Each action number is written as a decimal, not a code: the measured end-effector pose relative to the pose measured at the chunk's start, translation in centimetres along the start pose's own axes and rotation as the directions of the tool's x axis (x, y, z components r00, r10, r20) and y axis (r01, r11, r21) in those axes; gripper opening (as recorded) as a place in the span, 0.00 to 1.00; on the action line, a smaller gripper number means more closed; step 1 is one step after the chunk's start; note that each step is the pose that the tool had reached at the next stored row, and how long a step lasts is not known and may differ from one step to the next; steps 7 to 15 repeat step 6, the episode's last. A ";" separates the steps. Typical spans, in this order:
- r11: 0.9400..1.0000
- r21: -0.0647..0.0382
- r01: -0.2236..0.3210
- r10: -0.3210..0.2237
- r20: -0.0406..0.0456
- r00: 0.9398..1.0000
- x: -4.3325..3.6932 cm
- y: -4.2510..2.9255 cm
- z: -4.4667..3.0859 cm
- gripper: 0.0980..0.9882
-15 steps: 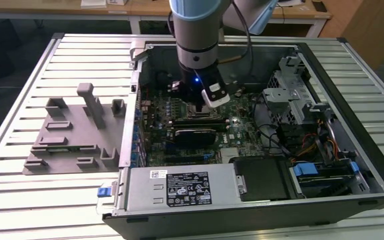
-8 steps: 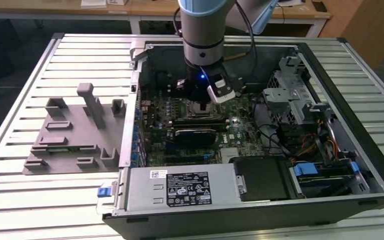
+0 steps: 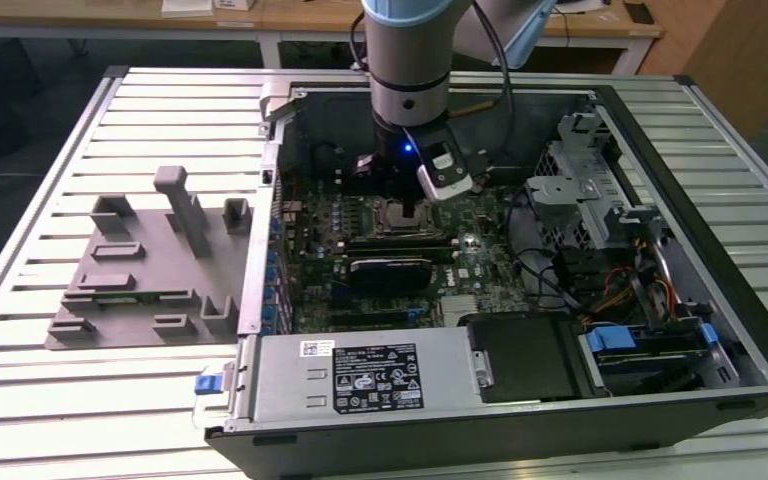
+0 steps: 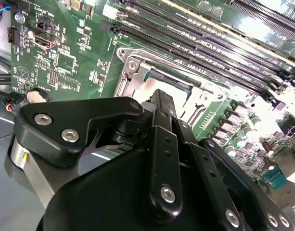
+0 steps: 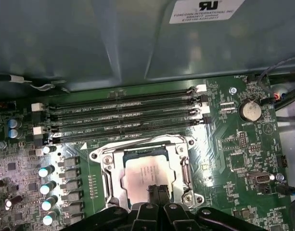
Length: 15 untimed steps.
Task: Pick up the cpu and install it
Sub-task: 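Install the second cpu locking lever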
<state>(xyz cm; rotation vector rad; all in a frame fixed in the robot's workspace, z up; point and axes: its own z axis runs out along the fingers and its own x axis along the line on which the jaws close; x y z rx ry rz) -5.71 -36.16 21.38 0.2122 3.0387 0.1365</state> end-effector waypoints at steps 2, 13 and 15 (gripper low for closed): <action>1.000 0.000 0.000 0.000 0.000 1.000 0.00 0.00 0.00 0.01; 1.000 0.000 0.000 0.000 0.000 1.000 0.00 0.03 0.00 0.01; 1.000 0.000 0.000 0.000 0.000 1.000 0.00 0.03 0.00 0.01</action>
